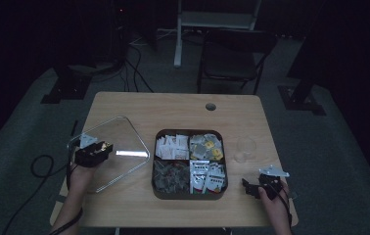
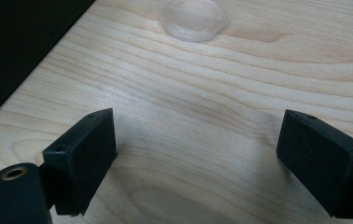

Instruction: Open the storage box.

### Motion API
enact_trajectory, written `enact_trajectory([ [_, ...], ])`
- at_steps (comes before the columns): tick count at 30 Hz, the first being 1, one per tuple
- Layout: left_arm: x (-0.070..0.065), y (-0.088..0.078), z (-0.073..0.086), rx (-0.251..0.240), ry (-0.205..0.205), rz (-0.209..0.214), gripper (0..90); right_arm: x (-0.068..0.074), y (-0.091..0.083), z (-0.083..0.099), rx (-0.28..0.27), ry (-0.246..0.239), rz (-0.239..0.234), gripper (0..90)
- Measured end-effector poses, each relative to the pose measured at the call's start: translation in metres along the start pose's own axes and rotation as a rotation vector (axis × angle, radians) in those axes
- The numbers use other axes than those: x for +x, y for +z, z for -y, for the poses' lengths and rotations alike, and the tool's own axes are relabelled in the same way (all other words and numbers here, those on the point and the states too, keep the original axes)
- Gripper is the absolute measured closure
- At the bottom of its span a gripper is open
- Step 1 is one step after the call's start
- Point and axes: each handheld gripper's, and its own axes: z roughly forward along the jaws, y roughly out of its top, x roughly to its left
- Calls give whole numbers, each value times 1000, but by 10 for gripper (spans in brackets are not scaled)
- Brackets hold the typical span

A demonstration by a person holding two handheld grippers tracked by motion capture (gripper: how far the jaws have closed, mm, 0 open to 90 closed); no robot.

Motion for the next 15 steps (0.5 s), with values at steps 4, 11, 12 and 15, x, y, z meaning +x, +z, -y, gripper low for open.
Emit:
enact_trajectory([
  [4,0,8,1,-6,-28,-1,597,0,0,0,0,0,0,113],
  [11,-4,20,-2,-11,-44,-16,597,0,0,0,0,0,0,113],
  [12,-5,22,-3,-9,-46,-17,597,0,0,0,0,0,0,113],
  [15,-7,27,-3,-10,-50,-22,597,0,0,0,0,0,0,113],
])
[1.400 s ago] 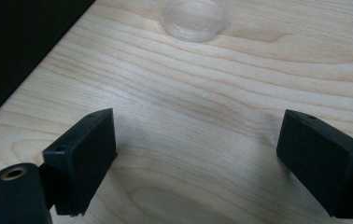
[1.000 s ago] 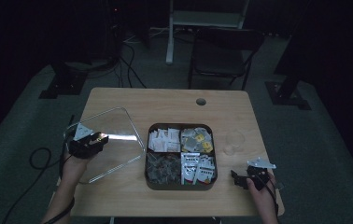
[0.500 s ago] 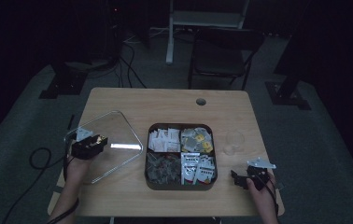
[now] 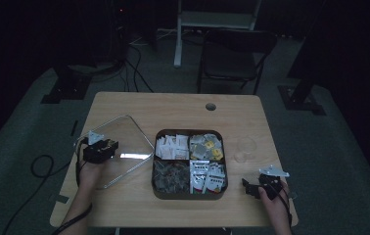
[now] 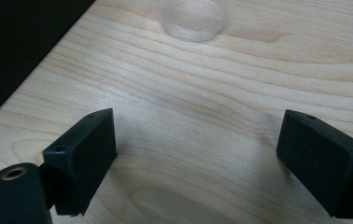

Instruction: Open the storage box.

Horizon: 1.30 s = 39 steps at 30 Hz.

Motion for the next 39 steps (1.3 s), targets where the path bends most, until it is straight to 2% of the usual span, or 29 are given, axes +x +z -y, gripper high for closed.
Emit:
enact_trajectory([
  [6,1,5,1,-3,-18,-8,597,0,0,0,0,0,0,113],
  [15,-3,5,2,-13,-11,-33,597,0,0,0,0,0,0,113],
  [23,0,9,6,14,-22,-19,596,0,0,0,0,0,0,113],
  [25,-1,12,8,27,-8,-27,596,0,0,0,0,0,0,113],
  [28,0,14,11,28,-21,-23,596,0,0,0,0,0,0,113],
  [33,-3,17,11,38,-5,-41,596,0,0,0,0,0,0,113],
  [35,-2,17,11,38,-5,-39,595,0,0,0,0,0,0,113],
  [37,0,19,11,61,-23,-22,592,0,0,0,0,0,0,113],
  [39,1,19,11,63,-33,-8,589,0,0,0,0,0,0,113],
])
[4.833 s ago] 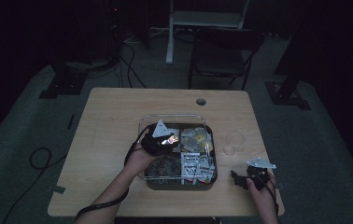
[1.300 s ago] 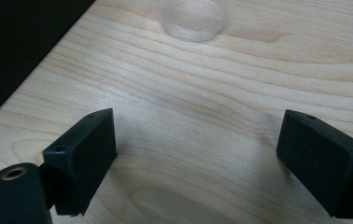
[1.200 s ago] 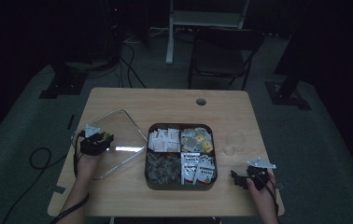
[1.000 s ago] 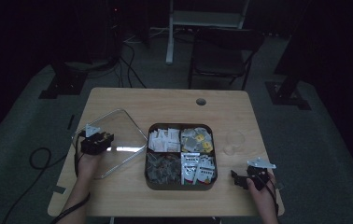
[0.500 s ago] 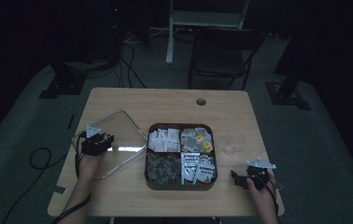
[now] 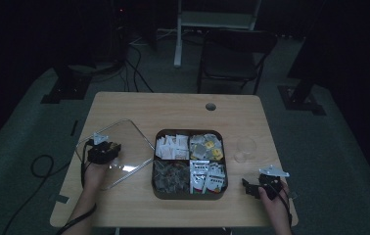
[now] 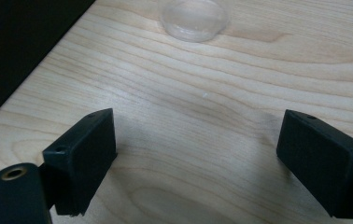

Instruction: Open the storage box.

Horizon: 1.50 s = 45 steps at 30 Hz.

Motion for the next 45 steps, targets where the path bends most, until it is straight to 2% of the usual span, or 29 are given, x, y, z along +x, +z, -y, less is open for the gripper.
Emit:
enact_trajectory([
  [1,1,0,0,-9,-22,18,577,0,0,0,0,0,0,113],
  [2,2,-1,0,-15,-34,26,490,0,0,0,0,0,0,113],
  [4,4,-3,-1,-24,-45,18,446,0,0,0,0,0,0,113],
  [5,6,-5,-1,-35,-57,40,397,0,0,0,0,0,0,113],
  [6,7,-6,-1,-35,-58,41,337,0,0,0,0,0,0,113],
  [8,7,-8,-1,-29,-46,32,284,0,0,0,0,0,0,113],
  [11,9,-10,-1,-36,-64,50,250,0,0,0,0,0,0,113],
  [13,8,-12,-1,-39,-48,42,187,0,0,0,0,0,0,113],
  [19,4,-19,2,-60,-16,75,184,0,0,0,0,0,0,113],
  [20,4,-19,2,-60,-16,75,145,0,0,0,0,0,0,113],
  [21,3,-22,3,-62,-17,92,145,0,0,0,0,0,0,113],
  [22,2,-22,3,-56,-18,102,96,0,0,0,0,0,0,113],
  [23,2,-23,3,-53,-10,106,93,0,0,0,0,0,0,114],
  [25,0,-24,3,-38,-3,124,4,0,0,0,0,0,0,113],
  [32,-5,-30,2,-41,37,168,4,0,0,0,0,0,0,113],
  [34,-8,-33,1,-43,63,179,4,0,0,0,0,0,0,113],
  [36,-10,-36,1,-49,69,202,5,0,0,0,0,0,0,114],
  [39,-14,-38,1,-41,81,228,5,0,0,0,0,0,0,113],
  [42,-20,-40,3,-21,119,248,5,0,0,0,0,0,0,114],
  [45,-24,-43,6,-13,139,272,5,0,0,0,1,0,0,114],
])
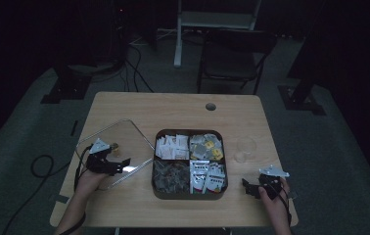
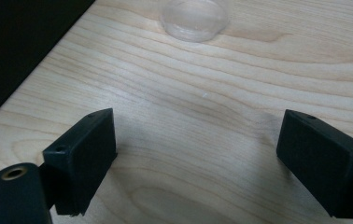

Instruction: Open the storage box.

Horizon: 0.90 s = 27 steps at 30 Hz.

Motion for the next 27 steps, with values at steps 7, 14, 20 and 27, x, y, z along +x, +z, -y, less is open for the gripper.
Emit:
enact_trajectory([
  [7,-10,-3,7,13,47,5,5,0,0,0,0,0,0,114],
  [14,-19,-6,11,9,80,28,5,0,0,0,0,0,0,114],
  [20,-25,-9,19,21,107,39,5,0,0,0,0,0,0,114],
  [27,-40,-10,30,49,153,59,5,0,0,0,0,0,0,114],
])
